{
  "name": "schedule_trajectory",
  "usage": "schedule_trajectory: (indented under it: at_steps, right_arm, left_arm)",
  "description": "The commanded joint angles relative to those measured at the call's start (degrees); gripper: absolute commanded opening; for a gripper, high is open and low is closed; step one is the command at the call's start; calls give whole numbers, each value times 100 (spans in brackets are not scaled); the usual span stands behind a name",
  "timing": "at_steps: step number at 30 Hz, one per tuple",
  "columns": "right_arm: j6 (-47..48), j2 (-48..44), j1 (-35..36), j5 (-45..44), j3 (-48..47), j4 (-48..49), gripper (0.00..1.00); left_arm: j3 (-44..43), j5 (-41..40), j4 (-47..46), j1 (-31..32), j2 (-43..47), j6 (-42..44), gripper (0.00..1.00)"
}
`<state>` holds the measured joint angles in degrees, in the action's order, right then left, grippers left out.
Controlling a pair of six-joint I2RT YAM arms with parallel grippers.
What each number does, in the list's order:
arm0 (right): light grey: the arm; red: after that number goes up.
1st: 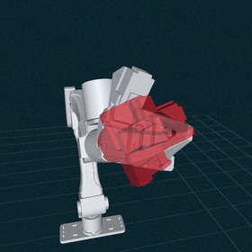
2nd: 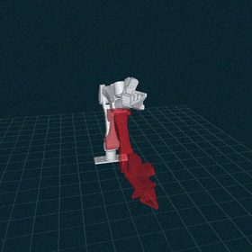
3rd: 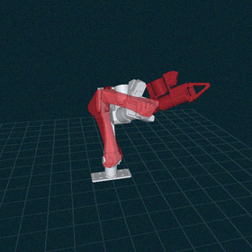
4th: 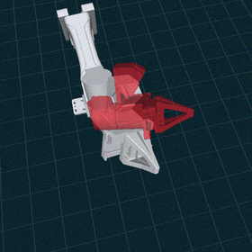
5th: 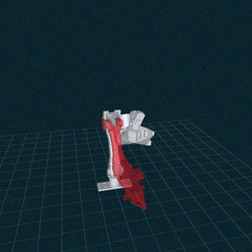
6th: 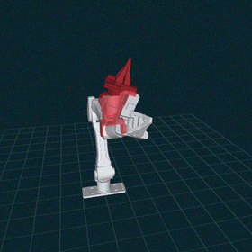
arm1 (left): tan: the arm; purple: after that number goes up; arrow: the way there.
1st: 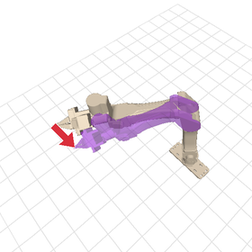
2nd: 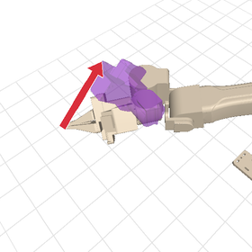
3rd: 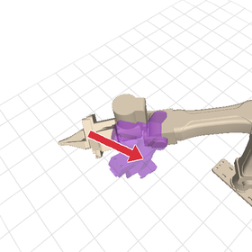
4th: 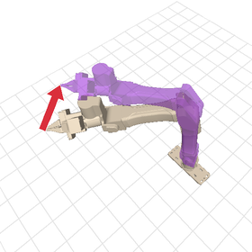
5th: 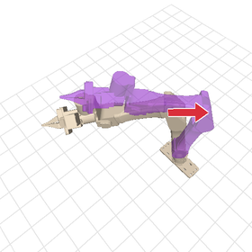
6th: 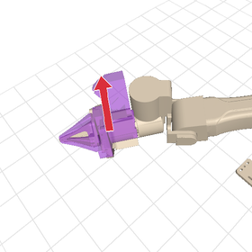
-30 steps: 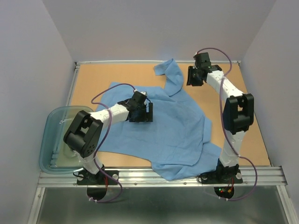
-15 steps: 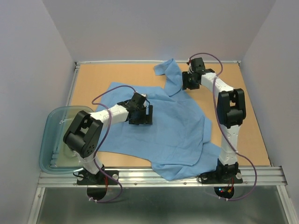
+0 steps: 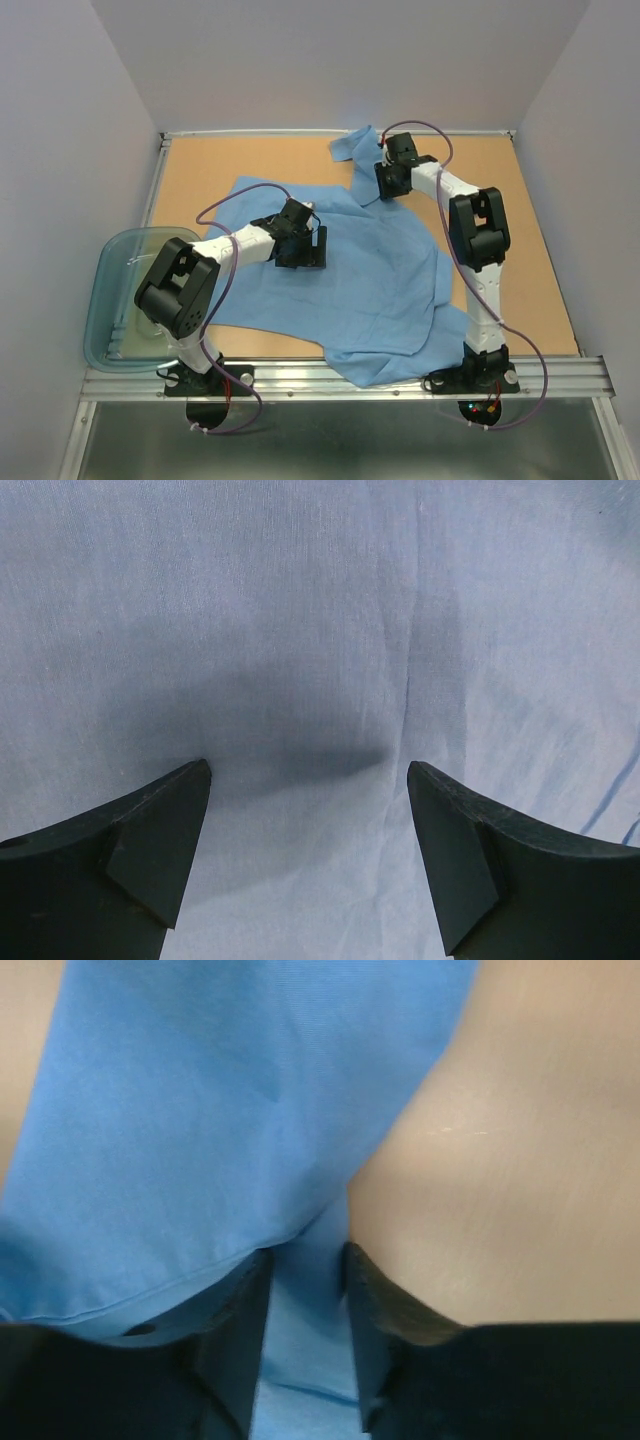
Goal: Fold and stack the long sleeve shirts
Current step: Flatten the shirt out
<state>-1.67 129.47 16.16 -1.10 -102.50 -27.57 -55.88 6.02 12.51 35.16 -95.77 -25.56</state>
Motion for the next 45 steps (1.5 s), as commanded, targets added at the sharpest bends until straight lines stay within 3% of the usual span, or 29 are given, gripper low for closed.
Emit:
schedule_trajectory:
  at_steps: [1, 2, 5, 13, 20, 23, 24, 28, 33, 36, 45]
  right_arm:
    - [115, 254, 89, -601, -69, 112, 36]
    - [114, 263, 89, -697, -69, 120, 21]
    - [123, 289, 71, -1180, -164, 121, 2]
    - [457, 263, -499, -2235, -1297, 112, 1]
    - [282, 404, -1018, -2447, -2055, 112, 1]
    - [-85, 334, -1124, -2596, -2038, 86, 22]
    - [-149, 194, -1150, -2614, -2002, 85, 41]
    - [-491, -472, -1142, -1985, -1511, 6, 71]
    - [-1633, -1739, -1142, -1104, -130, -196, 76]
    - [-2282, -2591, -1142, -515, 1428, -222, 76]
    - [-3084, -4157, -1142, 488, 4173, -257, 76]
  left_arm:
    - [95, 57, 155, -18, 216, 51, 92]
    - [95, 48, 146, -18, 208, 51, 92]
    - [112, 74, 137, -18, 181, 60, 92]
    - [244, 189, 120, -53, 251, 86, 92]
    - [-115, 338, 85, -79, 138, 60, 92]
    - [-483, 461, 93, -79, 58, 51, 94]
    - [-599, 479, 93, -79, 58, 51, 95]
    - [-1231, 348, 146, -88, 102, 69, 96]
    - [-1926, -48, 243, -368, 172, 227, 96]
    - [-2129, -128, 296, -729, 50, 332, 96]
    - [-2375, -172, 50, -1476, -697, 394, 96]
